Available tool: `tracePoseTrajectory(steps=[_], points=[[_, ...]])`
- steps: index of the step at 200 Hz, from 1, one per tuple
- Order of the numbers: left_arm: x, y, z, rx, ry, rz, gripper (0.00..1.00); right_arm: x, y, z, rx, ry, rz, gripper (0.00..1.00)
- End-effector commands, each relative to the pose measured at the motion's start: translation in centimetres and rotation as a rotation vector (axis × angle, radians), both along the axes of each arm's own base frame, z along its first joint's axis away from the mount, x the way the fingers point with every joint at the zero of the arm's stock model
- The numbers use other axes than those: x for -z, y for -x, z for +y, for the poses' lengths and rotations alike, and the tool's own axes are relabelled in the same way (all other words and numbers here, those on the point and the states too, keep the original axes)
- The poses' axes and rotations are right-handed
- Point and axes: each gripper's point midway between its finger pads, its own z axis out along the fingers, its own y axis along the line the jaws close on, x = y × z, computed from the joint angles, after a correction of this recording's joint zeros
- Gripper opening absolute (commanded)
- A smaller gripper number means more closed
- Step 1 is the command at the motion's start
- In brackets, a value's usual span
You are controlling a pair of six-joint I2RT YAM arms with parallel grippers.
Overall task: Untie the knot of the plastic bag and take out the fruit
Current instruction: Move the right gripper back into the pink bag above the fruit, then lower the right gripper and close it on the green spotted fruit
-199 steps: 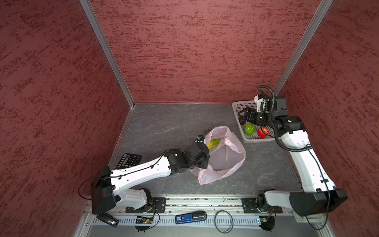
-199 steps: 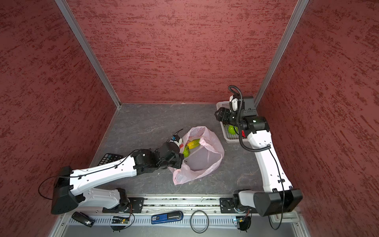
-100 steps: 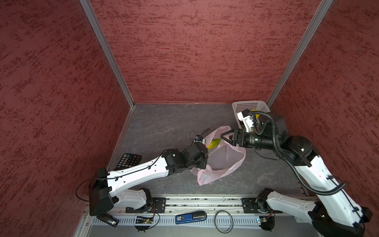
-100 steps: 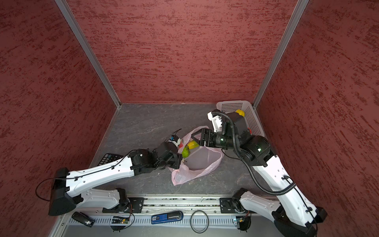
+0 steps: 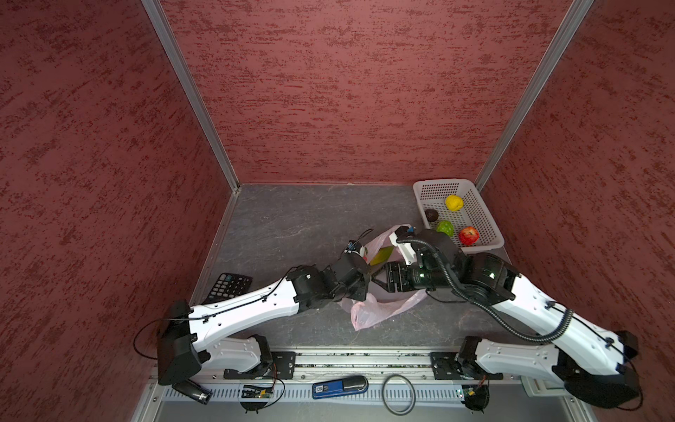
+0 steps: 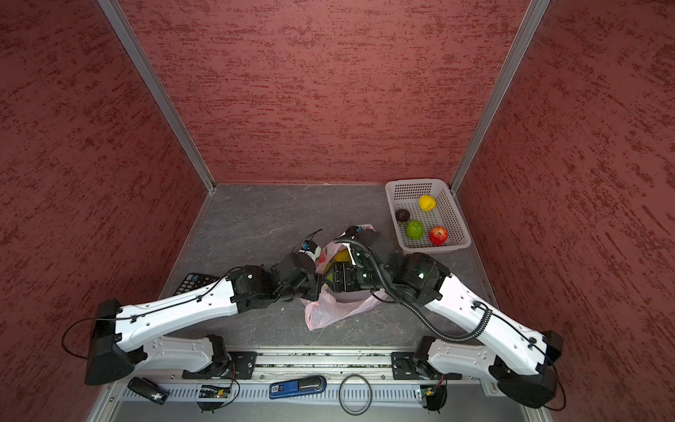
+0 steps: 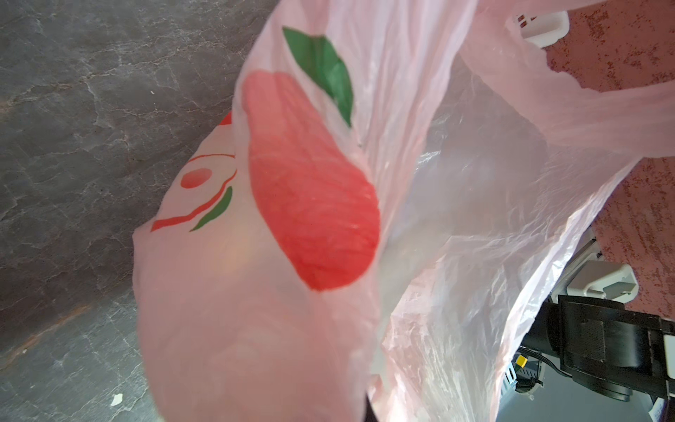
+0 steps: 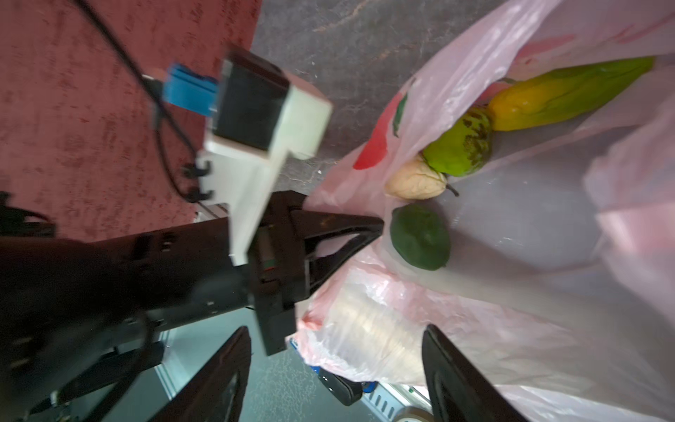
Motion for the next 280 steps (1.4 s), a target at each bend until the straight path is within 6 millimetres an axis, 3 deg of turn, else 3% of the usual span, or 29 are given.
tracePoseTrajectory(steps=[1,41,81,129,158,175,207,233,280], points=[[-0.6,0.0,0.8,-0.018,0.006,-0.006,0.00,1.9,-1.3,-0.8,0.033,0.092,-0.075,0.74],[-0.5,0.0,1.5,-0.037,0.001,0.002,0.00,5.7,-2.0,-1.1,0.015,0.187,-0.113,0.74],[-0.5,0.1,2.0,-0.048,-0.008,0.016,0.00,10.2,-2.4,0.2,-0.042,0.241,-0.097,0.74],[0.0,1.3,3.2,-0.059,-0.044,0.063,0.00,15.0,-2.5,2.2,-0.012,0.159,-0.027,0.74],[1.0,2.5,3.4,-0.043,-0.062,0.125,0.00,17.5,-2.5,2.3,0.049,0.128,0.024,0.76],[2.0,3.4,3.2,-0.025,-0.082,0.165,0.00,17.9,-3.1,2.1,0.125,0.106,0.027,0.78],[2.9,4.1,3.2,-0.021,-0.108,0.190,0.00,16.8,-5.7,2.2,0.276,0.033,-0.022,0.83],[2.6,3.6,3.2,-0.033,-0.117,0.170,0.00,16.0,-8.2,2.3,0.382,-0.047,-0.030,0.87],[2.0,2.6,3.4,-0.065,-0.123,0.130,0.00,17.2,-11.6,2.5,0.466,-0.070,-0.013,0.88]])
